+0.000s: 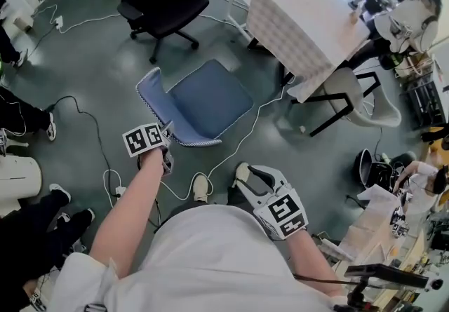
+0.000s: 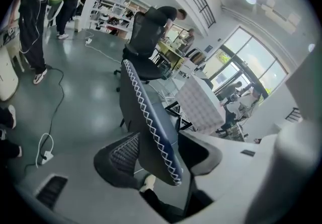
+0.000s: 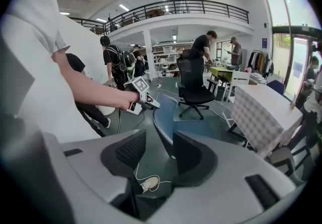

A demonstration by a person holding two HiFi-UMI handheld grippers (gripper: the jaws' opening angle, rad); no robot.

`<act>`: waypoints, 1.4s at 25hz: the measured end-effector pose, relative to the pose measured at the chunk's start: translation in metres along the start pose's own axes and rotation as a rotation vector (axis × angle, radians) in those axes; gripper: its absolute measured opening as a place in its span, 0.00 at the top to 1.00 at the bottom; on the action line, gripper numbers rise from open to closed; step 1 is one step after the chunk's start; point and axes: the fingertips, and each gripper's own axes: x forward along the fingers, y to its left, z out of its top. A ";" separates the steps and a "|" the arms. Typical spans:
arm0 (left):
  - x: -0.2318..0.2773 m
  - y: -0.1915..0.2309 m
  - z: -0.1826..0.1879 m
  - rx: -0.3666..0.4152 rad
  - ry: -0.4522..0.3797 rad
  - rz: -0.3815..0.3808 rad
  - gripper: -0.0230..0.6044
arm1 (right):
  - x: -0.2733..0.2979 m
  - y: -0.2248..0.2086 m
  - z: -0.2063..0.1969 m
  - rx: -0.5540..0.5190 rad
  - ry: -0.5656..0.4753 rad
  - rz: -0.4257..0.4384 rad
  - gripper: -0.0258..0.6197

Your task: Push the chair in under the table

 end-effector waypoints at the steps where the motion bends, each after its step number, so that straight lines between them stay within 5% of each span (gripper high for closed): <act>1: 0.008 0.005 -0.002 -0.025 0.016 0.001 0.59 | 0.003 -0.004 0.000 0.007 0.002 0.003 0.70; 7: 0.037 0.016 -0.004 -0.115 0.046 0.077 0.61 | 0.016 -0.043 0.000 0.027 0.006 0.029 0.70; 11: 0.043 0.016 -0.003 -0.125 0.049 0.173 0.77 | 0.021 -0.085 0.004 0.026 -0.005 0.055 0.70; 18: 0.043 0.009 -0.005 -0.164 0.007 0.262 0.85 | 0.021 -0.164 0.008 0.049 -0.012 0.113 0.70; 35: 0.128 -0.089 0.039 -0.110 0.019 0.226 0.86 | 0.011 -0.282 0.009 0.060 0.007 0.173 0.70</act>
